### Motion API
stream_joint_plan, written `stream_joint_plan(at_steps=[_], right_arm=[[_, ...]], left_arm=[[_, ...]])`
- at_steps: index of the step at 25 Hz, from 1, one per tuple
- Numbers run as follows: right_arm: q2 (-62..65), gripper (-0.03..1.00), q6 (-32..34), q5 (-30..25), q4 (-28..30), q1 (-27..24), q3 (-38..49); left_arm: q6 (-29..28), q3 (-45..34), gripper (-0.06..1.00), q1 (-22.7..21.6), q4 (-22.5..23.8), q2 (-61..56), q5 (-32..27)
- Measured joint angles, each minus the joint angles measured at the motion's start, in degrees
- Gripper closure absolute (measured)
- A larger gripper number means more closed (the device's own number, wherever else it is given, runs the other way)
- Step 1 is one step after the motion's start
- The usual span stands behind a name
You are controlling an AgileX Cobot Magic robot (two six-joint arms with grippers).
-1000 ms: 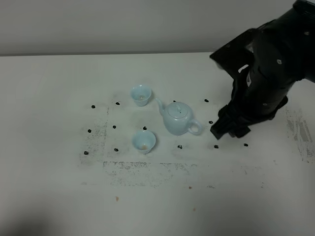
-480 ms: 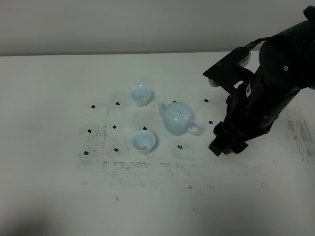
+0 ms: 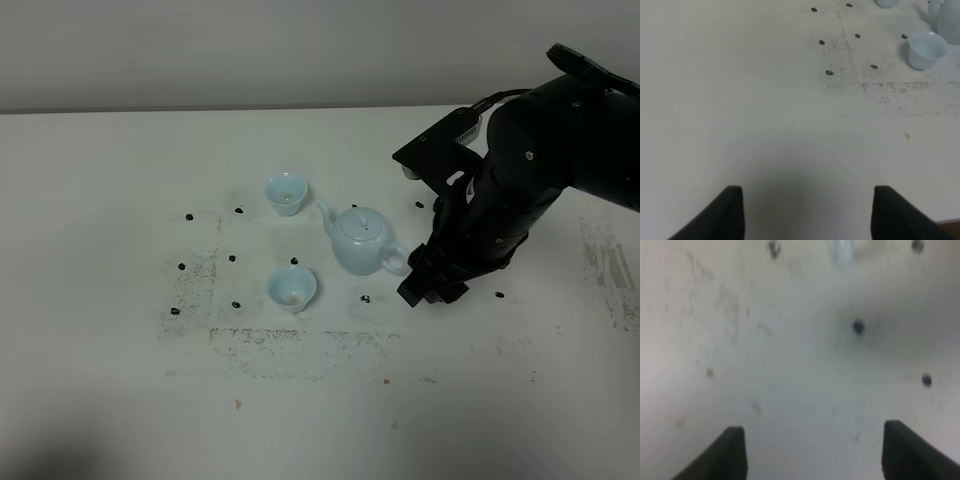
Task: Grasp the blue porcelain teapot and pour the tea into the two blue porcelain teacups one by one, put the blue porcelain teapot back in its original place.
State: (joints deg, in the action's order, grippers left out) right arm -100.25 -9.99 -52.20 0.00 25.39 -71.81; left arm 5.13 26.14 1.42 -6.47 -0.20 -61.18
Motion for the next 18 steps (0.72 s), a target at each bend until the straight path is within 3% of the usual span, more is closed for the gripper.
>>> stream_joint_plan(at_steps=[18], right_arm=[[-5.5, 0.40, -13.2, 8.4, 0.0, -1.4, 0.0]], left_arm=[[0.1, 0.0, 0.38, 0.0, 0.0, 0.0, 0.0]])
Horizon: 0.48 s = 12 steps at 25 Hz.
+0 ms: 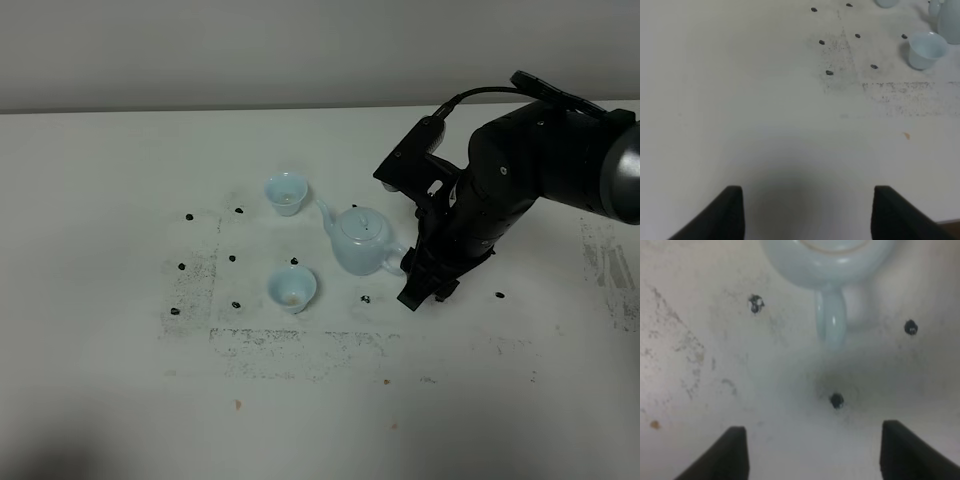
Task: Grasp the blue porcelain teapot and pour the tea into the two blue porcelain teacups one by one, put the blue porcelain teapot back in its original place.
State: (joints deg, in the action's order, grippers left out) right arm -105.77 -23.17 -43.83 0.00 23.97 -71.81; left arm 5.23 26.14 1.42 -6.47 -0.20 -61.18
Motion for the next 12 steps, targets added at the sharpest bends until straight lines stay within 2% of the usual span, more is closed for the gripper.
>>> stream_joint_plan(at_steps=[4, 12], right_arm=[[-1.7, 0.43, -0.5, -0.8, -1.5, -0.5, -3.3], [-8.5, 0.44, -1.5, -8.7, -2.7, -2.0, -12.6]], left_arm=[[0.0, 0.0, 0.38, 0.0, 0.0, 0.0, 0.0], [0.0, 0.0, 0.38, 0.0, 0.0, 0.0, 0.0]])
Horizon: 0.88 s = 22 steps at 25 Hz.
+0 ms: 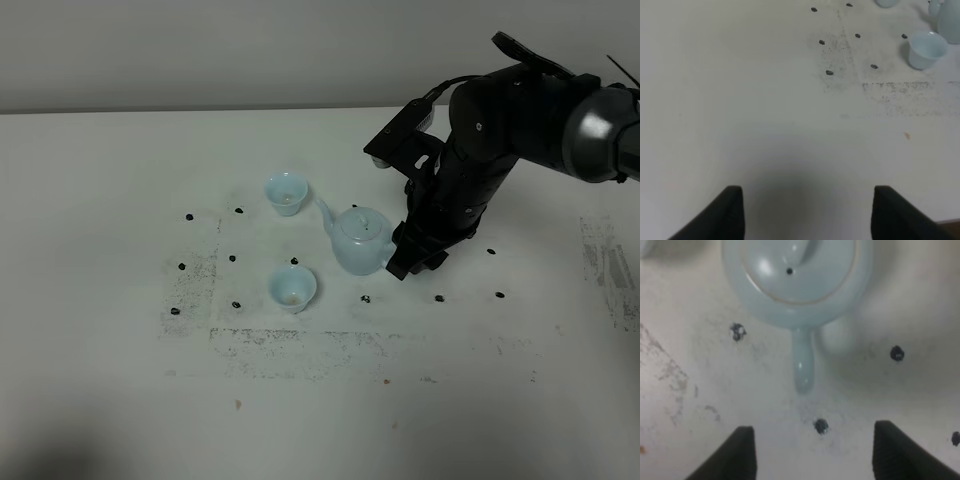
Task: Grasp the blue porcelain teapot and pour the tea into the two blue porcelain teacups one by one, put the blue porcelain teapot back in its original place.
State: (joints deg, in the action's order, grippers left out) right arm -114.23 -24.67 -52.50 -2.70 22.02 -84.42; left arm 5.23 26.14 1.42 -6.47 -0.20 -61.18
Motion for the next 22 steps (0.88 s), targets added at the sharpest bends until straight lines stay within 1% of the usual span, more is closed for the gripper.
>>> stream_joint_plan(at_steps=[7, 12, 22], right_arm=[[-2.7, 0.44, -1.3, 0.2, 0.0, 0.0, -1.8], [-5.2, 0.44, -1.5, -0.1, -0.9, 0.0, -4.7], [-9.0, 0.44, -1.8, -3.5, -1.7, 0.0, -9.3]], left_arm=[[0.0, 0.0, 0.38, 0.0, 0.0, 0.0, 0.0], [0.0, 0.0, 0.38, 0.0, 0.0, 0.0, 0.0], [0.0, 0.0, 0.38, 0.0, 0.0, 0.0, 0.0]])
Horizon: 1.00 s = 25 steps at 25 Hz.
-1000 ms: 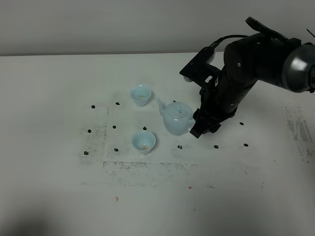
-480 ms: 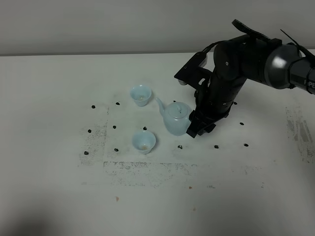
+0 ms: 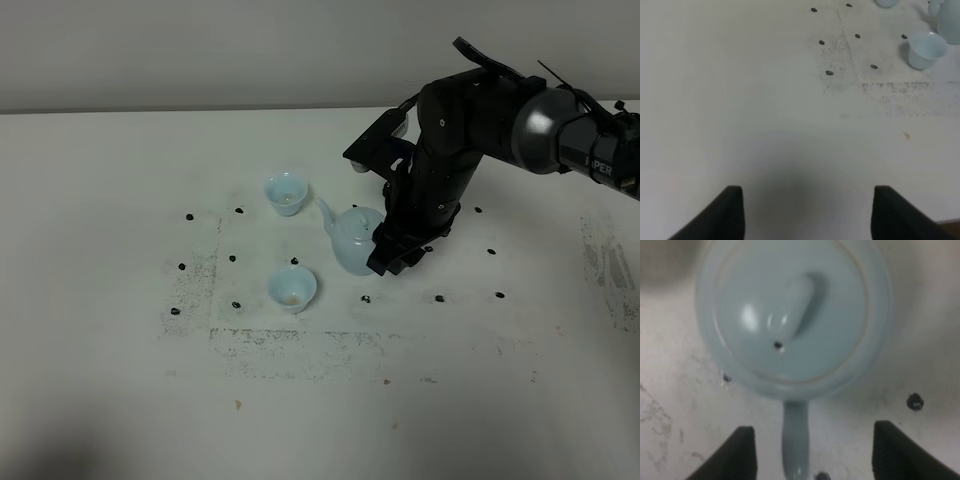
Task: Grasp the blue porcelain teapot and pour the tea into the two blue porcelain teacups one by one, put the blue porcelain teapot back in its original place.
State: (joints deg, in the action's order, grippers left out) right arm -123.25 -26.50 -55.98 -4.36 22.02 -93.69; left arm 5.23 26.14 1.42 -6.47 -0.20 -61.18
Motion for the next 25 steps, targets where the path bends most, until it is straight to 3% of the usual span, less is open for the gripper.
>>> stream_joint_plan(at_steps=[25], right_arm=[[-1.3, 0.44, 0.0, -0.8, -0.4, -0.1, -2.0]], left_arm=[[0.0, 0.0, 0.38, 0.0, 0.0, 0.0, 0.0]])
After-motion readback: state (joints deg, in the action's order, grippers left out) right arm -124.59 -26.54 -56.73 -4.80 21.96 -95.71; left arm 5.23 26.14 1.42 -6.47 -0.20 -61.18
